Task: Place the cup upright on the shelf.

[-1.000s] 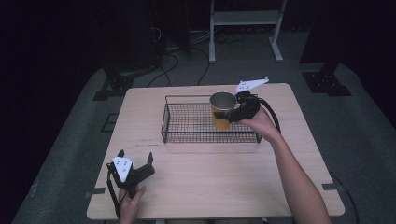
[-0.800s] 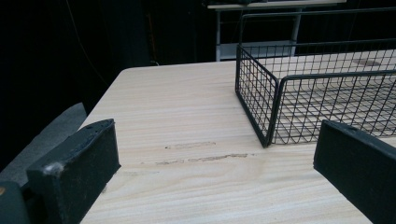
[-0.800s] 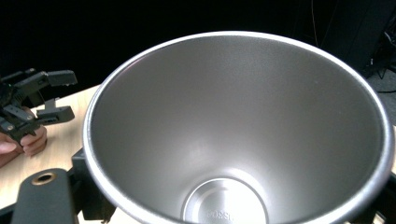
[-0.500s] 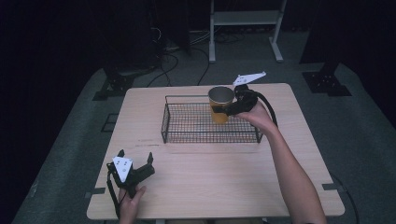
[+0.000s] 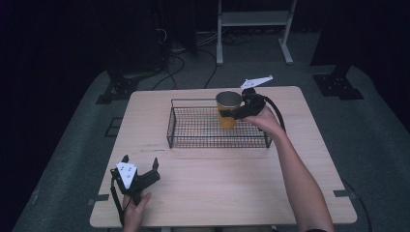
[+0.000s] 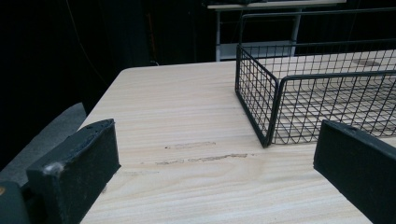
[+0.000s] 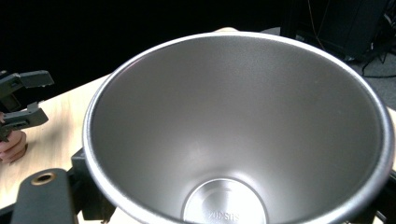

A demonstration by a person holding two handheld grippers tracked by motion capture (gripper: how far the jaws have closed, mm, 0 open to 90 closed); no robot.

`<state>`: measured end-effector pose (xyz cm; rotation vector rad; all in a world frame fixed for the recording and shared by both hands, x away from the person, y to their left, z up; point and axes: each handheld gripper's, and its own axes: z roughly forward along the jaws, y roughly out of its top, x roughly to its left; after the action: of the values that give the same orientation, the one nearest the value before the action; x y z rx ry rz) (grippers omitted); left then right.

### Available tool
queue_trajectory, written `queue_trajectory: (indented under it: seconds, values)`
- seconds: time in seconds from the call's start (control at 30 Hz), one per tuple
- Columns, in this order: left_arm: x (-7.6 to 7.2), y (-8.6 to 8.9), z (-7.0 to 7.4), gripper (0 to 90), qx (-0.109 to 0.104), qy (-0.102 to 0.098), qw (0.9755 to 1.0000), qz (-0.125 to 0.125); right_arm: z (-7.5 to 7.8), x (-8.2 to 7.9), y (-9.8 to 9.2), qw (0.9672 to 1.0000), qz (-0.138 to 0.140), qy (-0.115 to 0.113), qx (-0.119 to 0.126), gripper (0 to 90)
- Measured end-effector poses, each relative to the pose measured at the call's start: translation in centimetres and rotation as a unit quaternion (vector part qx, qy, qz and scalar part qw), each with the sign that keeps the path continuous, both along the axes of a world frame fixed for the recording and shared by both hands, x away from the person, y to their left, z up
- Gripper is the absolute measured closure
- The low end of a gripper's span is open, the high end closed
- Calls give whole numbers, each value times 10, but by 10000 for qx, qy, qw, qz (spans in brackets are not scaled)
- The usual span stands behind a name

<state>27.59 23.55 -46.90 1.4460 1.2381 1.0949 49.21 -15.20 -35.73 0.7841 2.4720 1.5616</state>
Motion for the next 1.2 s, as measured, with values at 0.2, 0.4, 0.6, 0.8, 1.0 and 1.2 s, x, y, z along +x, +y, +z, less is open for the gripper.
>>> queue_trajectory:
  seconds: [0.2, 0.4, 0.6, 0.8, 1.0, 1.2]
  values:
    - [0, 0, 0, 0, -1, -11, 10000, -3, -9, 6, 0, 9999, -11, 117, -37, 138]
    - [0, 0, 0, 0, 5, -1, 10000, -3, -20, 10, -2, 9998, -41, 219, 16, 138]
    - [0, 0, 0, 0, 9, -9, 10000, -9, -28, 13, -3, 9997, -69, 231, -12, 138]
    - [0, 0, 0, 0, 2, -1, 10000, -5, -39, 17, -3, 9995, -146, 272, -18, 137]
    - [0, 0, 0, 0, 0, -6, 10000, -2, -45, 20, -4, 9994, -185, 296, -88, 137]
    - [0, 0, 0, 0, 4, -6, 10000, -1, -53, 24, -3, 9994, -165, 282, -87, 137]
